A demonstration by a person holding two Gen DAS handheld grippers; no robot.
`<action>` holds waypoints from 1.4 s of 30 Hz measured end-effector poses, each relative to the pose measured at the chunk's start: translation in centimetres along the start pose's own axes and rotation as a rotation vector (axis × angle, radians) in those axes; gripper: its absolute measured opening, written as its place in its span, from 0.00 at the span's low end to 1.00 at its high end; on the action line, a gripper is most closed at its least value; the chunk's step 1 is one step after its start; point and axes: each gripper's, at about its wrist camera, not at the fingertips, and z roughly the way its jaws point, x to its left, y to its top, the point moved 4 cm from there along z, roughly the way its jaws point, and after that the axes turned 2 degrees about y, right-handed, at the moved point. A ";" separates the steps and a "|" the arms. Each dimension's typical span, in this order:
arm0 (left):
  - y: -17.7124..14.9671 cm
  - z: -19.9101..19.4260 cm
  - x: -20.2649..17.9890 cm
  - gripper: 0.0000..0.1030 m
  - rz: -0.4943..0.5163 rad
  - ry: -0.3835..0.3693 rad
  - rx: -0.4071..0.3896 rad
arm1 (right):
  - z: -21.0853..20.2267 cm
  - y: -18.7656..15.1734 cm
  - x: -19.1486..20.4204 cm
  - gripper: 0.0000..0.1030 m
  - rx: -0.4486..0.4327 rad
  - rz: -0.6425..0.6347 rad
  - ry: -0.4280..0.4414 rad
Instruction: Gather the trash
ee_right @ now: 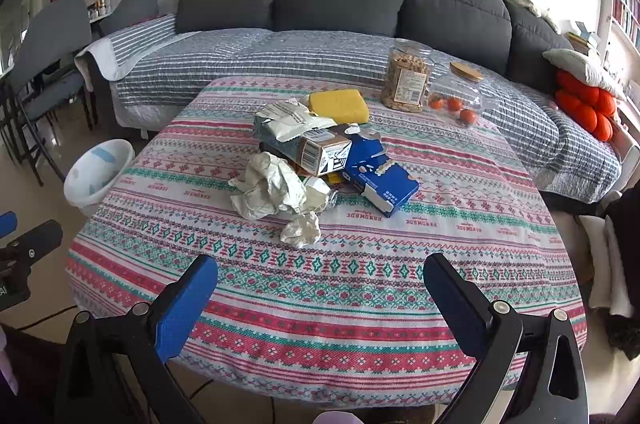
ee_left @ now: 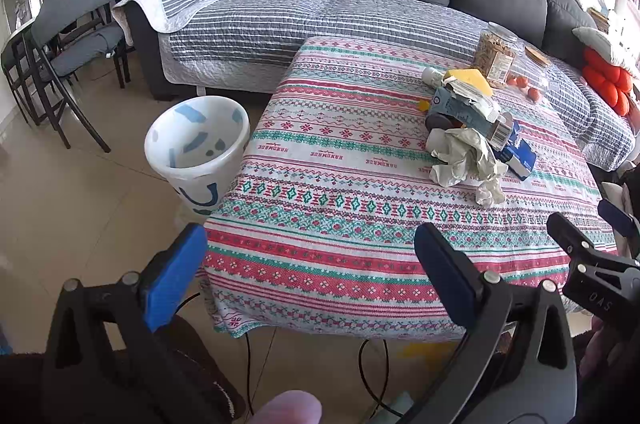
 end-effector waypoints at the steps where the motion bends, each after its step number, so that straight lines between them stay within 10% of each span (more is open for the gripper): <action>1: 0.0 0.0 0.0 1.00 0.002 0.000 -0.001 | 0.0 0.0 -0.1 1.00 0.001 0.005 0.002; 42: -0.1 -0.1 -0.7 1.00 0.022 -0.014 0.007 | 0.2 -0.1 -0.5 1.00 0.016 0.041 0.009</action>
